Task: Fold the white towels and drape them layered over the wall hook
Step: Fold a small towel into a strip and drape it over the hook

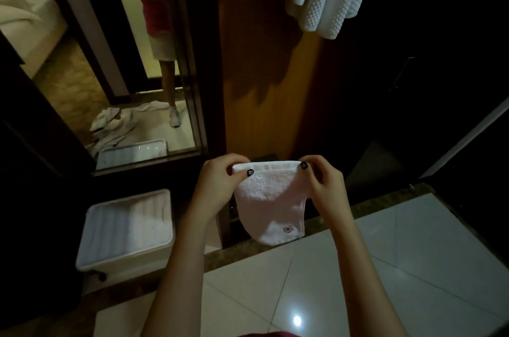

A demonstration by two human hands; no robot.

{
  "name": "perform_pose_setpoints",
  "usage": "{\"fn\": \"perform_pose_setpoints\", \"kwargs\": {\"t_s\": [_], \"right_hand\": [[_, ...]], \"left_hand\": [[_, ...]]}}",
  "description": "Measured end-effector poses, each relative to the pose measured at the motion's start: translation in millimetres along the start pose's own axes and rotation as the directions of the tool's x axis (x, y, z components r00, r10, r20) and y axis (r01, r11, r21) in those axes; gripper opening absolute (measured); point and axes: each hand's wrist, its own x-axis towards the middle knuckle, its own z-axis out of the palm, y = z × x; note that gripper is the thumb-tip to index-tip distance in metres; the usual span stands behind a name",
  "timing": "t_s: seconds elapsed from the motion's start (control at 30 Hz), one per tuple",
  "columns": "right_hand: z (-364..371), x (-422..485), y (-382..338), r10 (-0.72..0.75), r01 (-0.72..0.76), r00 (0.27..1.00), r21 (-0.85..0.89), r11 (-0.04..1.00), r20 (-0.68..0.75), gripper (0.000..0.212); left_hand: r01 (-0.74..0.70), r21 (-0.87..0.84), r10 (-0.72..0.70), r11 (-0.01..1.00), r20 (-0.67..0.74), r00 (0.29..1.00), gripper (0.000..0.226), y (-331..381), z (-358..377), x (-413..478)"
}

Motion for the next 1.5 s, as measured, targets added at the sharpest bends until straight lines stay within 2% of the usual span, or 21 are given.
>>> {"fn": "perform_pose_setpoints", "kwargs": {"t_s": [0.1,0.23,0.3,0.4,0.47,0.63,0.73,0.9,1.07,1.23,1.33,1.5], "right_hand": [[-20.0,0.1,5.5,-0.04,0.04,0.998,-0.001,0.999,0.047,0.021],[-42.8,-3.6,12.8,-0.087,0.085,0.987,0.025,0.996,0.132,0.023],[-56.2,-4.3,17.6,-0.092,0.087,0.985,0.038,0.995,0.146,0.023],[-77.8,-5.5,26.7,-0.089,0.079,0.985,0.07,0.994,0.146,0.022],[-91.9,-6.6,32.8,-0.056,0.042,0.985,0.085,0.996,0.163,0.021],[-125.5,-6.3,47.7,0.109,-0.151,0.965,0.163,0.975,0.24,0.02],[-136.9,-10.2,51.2,0.133,-0.185,0.964,0.224,0.957,0.232,0.014],[-149.3,-14.1,56.9,0.092,-0.15,0.975,0.297,0.943,0.201,0.012],[-161.5,-15.5,62.5,0.15,-0.24,0.957,0.39,0.889,0.248,0.011],[-162.2,-19.8,61.1,0.127,-0.23,0.961,0.459,0.858,0.244,0.009],[-159.6,-19.6,53.1,0.078,-0.206,0.961,0.497,0.843,0.265,0.011],[-156.3,-18.2,42.0,0.028,-0.169,0.967,0.559,0.812,0.252,0.009]], "left_hand": [[0.019,0.111,-0.025,0.994,0.054,0.998,0.016,12.5,16.8,-5.8],[-0.014,0.137,-0.006,0.99,0.143,0.99,0.013,35.2,54.0,-12.5],[-0.054,0.136,0.037,0.989,0.127,0.991,0.011,44.0,75.2,-16.1],[-0.122,0.259,0.105,0.958,0.079,0.991,0.011,53.2,99.6,-17.4],[-0.137,0.327,0.123,0.935,0.062,0.99,0.011,61.3,109.9,-16.5],[-0.146,0.317,0.127,0.937,0.08,0.989,0.015,83.4,125.7,-22.3],[-0.127,0.341,0.104,0.932,0.086,0.991,0.017,93.0,132.9,-29.2],[-0.138,0.295,0.117,0.945,0.088,0.989,0.016,105.9,143.8,-33.5],[-0.205,0.221,0.177,0.953,0.141,0.974,0.003,109.3,154.8,-41.3],[-0.224,0.094,0.214,0.97,0.098,0.972,0.026,120.1,161.8,-45.8],[-0.243,-0.056,0.247,0.968,0.071,0.966,0.026,123.8,156.7,-45.6],[-0.294,-0.14,0.307,0.946,0.082,0.948,0.031,133.2,149.4,-46.4]]}}
